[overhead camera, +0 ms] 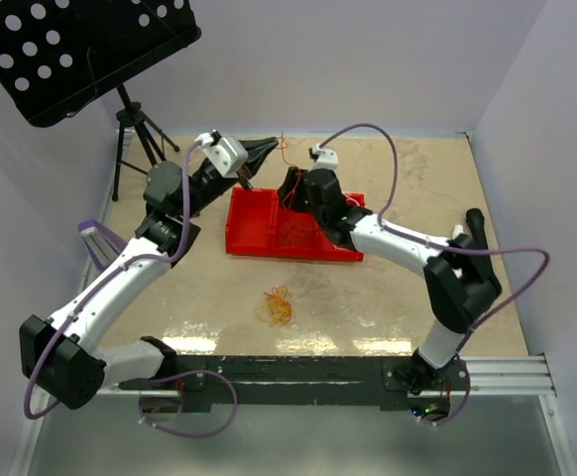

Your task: Untangle the cables

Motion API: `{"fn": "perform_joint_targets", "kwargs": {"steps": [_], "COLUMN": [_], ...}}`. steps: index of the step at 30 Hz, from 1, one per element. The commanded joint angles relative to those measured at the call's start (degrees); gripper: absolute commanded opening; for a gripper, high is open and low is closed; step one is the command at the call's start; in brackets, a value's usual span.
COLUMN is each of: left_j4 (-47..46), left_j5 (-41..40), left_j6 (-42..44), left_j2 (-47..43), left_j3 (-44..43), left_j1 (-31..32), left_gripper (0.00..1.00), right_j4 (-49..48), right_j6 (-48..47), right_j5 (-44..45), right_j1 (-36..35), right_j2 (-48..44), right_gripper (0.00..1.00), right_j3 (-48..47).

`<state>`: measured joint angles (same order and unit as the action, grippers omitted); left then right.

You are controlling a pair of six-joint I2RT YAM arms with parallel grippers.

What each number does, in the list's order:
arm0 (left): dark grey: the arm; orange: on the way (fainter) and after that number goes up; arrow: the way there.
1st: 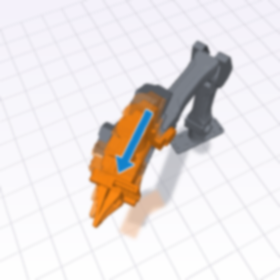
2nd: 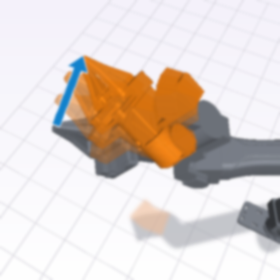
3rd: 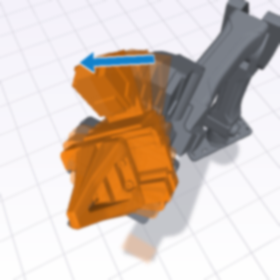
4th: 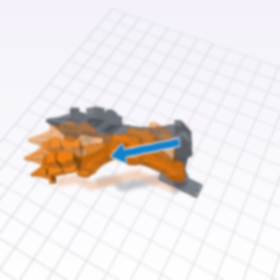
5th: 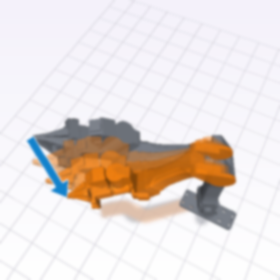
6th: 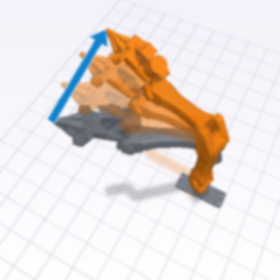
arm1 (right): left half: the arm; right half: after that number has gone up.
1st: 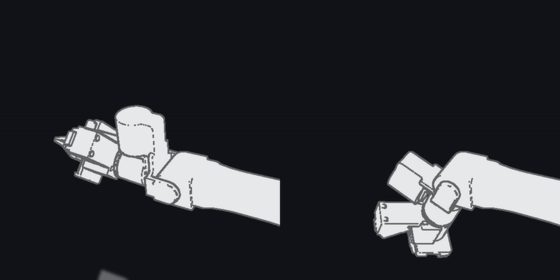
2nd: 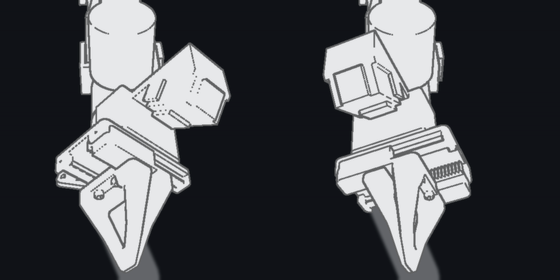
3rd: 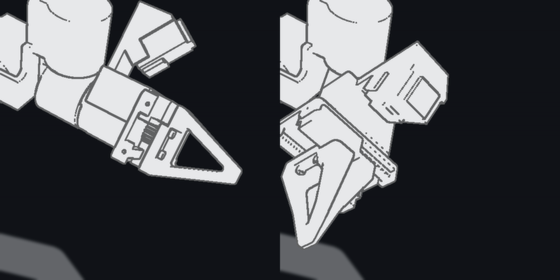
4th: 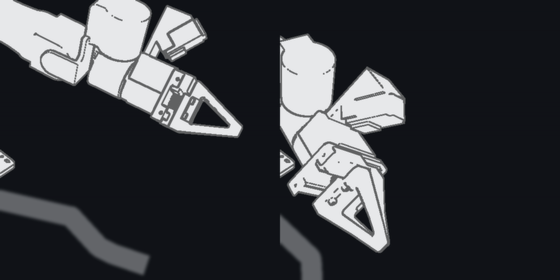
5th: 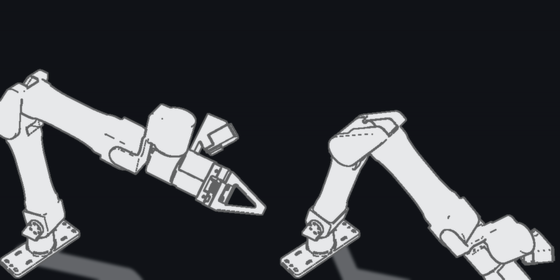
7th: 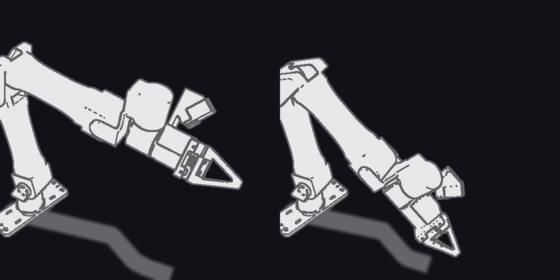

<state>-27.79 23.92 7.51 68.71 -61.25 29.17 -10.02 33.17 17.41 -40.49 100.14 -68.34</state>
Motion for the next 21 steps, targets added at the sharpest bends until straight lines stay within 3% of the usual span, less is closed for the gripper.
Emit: {"fn": "perform_joint_targets", "kwargs": {"steps": [1,9,21], "left_j4": [-4.7,-5.3,-6.5], "left_j5": [1.3,-2.6,-1.0], "left_j6": [-2.4,0.3,5.9], "left_j2": [3.1,9.1,19.8], "left_j3": [-3.4,-4.6,-8.1], "left_j1": [-0.1,0.0,1.8], "left_gripper": [0.0,0.0,0.0], "right_j4": [-0.2,8.7,11.6], "right_j6": [2.4,8.7,13.6], "right_j5": [-1.5,8.3,16.7], "right_j1": [-0.2,0.1,0.9], "right_j2": [-9.9,-18.1,-36.2], "right_gripper": [0.65,0.65,0.62], "right_j3": [3.2,7.9,12.6]}}
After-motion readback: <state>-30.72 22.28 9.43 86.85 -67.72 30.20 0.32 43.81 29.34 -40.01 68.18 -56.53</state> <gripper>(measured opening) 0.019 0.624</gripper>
